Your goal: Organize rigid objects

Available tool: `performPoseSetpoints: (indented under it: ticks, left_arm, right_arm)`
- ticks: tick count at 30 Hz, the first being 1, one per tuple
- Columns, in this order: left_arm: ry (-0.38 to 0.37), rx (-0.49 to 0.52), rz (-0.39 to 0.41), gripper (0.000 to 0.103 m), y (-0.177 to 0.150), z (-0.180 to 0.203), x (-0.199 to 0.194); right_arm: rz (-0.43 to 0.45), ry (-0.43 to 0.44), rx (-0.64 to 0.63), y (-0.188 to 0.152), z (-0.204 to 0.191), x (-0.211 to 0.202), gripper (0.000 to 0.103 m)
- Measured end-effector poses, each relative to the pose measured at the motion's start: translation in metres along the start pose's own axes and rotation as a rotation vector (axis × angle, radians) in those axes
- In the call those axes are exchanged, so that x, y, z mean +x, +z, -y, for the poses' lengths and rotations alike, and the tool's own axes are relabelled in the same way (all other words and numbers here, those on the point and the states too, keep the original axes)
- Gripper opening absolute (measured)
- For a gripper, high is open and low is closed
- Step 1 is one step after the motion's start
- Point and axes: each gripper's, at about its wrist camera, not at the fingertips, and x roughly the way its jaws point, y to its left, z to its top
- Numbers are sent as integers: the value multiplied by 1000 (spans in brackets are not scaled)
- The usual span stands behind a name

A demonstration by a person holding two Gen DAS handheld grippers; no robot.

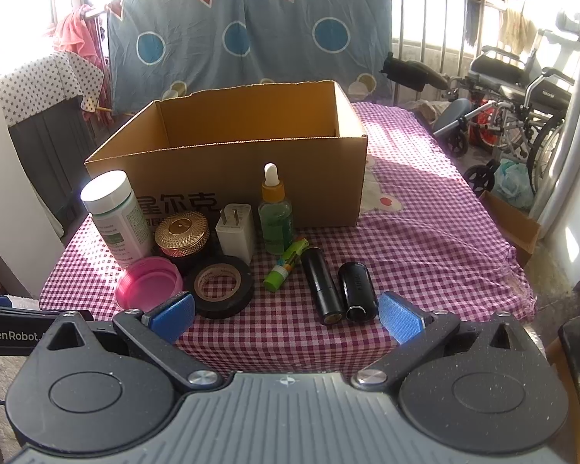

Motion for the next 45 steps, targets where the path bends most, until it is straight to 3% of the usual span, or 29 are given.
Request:
performPoseSetpoints:
  ticks: [45]
  left_arm:
    - [21, 7, 3, 103, 0, 1, -3]
  right_arm:
    - [-3, -9, -9, 0, -1, 1, 103]
